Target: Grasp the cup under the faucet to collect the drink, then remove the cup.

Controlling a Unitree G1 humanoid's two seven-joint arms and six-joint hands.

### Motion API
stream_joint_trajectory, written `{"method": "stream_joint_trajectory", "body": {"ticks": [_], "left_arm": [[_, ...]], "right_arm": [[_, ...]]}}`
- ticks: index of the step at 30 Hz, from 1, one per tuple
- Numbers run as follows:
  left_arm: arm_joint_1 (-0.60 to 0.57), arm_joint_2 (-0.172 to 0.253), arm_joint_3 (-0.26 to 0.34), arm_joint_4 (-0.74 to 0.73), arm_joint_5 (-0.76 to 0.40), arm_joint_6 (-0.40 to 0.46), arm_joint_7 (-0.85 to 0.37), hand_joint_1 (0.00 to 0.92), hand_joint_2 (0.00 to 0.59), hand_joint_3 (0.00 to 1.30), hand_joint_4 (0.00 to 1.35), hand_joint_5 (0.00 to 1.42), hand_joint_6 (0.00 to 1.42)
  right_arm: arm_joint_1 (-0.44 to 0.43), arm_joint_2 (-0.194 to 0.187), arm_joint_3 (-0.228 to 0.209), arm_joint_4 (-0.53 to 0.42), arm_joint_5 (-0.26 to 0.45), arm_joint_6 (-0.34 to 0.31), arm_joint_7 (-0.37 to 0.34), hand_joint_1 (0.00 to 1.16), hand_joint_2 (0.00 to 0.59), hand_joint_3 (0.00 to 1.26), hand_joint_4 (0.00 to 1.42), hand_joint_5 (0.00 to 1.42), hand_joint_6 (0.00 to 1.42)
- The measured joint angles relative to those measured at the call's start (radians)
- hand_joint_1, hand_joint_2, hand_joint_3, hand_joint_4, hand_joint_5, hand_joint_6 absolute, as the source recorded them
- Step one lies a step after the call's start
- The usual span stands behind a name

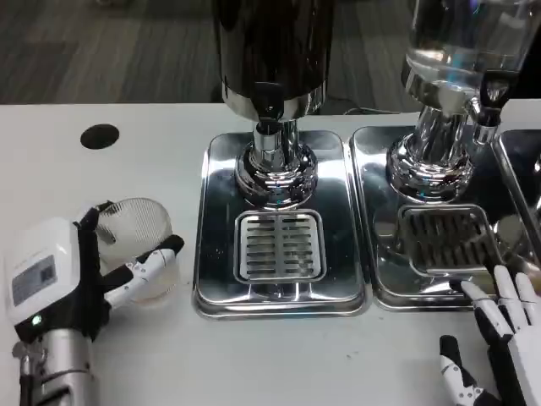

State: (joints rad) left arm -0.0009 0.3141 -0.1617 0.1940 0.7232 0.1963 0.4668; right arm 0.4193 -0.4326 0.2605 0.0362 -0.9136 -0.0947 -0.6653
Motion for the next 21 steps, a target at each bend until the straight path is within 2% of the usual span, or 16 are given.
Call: {"method": "stream_joint_trajectory", "body": {"ticks": [21], "left_arm": [[0.042,-0.004,-0.013,-0.048,0.030,-0.003,0.015,0.388,0.118,0.56,0.60,0.89,1.19]], "right_arm": [[0.001,0.000,0.001,-0.005,-0.004,0.000,0.000,0.25,0.461,0.21,0.00,0.00,0.15]]}}
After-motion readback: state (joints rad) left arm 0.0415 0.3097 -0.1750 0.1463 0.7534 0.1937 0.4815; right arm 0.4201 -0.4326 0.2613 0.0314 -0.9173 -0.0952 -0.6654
